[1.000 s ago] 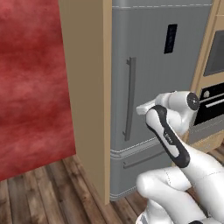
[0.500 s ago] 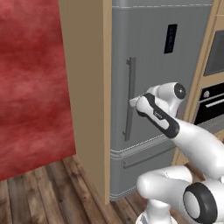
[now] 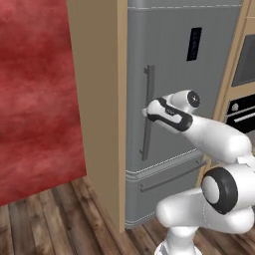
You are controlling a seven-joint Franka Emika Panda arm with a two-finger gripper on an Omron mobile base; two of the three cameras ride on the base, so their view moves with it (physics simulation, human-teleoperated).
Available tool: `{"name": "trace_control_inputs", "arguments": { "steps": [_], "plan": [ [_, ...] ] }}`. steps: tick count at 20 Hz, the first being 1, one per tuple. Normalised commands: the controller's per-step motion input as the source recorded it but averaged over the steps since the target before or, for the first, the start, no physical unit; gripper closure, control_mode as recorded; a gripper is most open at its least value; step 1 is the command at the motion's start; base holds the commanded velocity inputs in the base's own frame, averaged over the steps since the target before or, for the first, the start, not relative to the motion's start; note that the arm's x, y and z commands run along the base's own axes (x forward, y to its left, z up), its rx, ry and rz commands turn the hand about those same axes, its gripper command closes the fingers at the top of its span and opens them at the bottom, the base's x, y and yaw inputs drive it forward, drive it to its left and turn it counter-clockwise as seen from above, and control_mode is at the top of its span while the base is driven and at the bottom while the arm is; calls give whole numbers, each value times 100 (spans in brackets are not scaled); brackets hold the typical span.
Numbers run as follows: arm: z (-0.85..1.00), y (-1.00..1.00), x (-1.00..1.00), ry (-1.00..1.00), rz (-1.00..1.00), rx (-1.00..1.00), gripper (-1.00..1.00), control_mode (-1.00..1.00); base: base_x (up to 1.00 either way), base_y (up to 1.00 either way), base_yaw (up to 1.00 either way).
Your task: Take the cupcake and cake from the fridge and place them on the empty tray on the dining counter.
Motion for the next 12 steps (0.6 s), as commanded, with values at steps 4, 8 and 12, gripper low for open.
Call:
{"name": "trace_control_inputs", "arguments": {
  "steps": [4, 8, 12],
  "plan": [
    [-26, 0, 56, 0, 0, 4, -100, -100, 0, 0, 0],
    [-28, 0, 61, 0, 0, 5, -100, -100, 0, 0, 0],
    [-22, 2, 54, 0, 0, 1, -100, -100, 0, 0, 0]
  ]
}}
